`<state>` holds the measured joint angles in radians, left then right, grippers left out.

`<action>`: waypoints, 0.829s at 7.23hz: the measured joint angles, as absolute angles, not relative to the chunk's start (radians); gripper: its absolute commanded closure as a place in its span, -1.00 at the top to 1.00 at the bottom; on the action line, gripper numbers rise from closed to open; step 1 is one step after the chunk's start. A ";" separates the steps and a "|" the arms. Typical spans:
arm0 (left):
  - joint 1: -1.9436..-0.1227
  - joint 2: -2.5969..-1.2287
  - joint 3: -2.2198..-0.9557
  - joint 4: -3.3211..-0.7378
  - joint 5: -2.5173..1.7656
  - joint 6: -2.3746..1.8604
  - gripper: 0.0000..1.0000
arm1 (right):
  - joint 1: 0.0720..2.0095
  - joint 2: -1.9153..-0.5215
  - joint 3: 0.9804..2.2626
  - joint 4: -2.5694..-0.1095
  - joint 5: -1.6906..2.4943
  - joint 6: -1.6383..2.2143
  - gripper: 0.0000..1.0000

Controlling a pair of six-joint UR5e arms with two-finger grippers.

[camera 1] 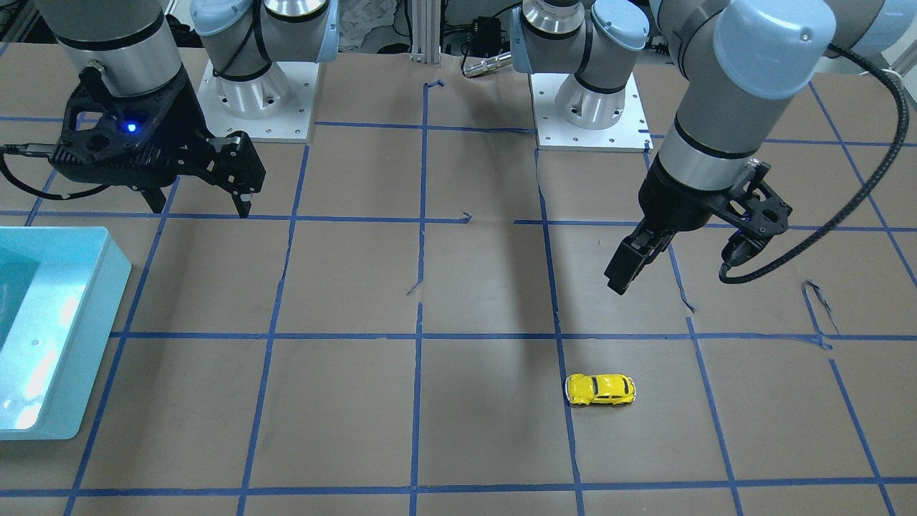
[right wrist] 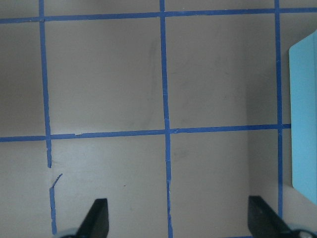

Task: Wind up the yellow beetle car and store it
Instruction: 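Lower the left gripper over the yellow beetle car and close on it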

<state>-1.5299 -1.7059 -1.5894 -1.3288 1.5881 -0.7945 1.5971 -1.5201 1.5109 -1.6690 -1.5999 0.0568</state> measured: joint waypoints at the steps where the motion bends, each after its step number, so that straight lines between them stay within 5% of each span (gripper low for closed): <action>1: -1.526 -1.725 -1.598 -1.326 1.592 -0.924 1.00 | 1.597 -1.520 1.511 -1.669 -1.602 0.056 1.00; 6: -1.518 -1.930 -1.626 -1.100 1.582 -1.272 1.00 | 1.597 -1.520 1.511 -1.669 -1.608 0.054 1.00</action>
<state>-1.5181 -1.9303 -1.6257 -1.0999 1.5815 -1.2724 1.5969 -1.5201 1.5110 -1.6689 -1.6080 0.0537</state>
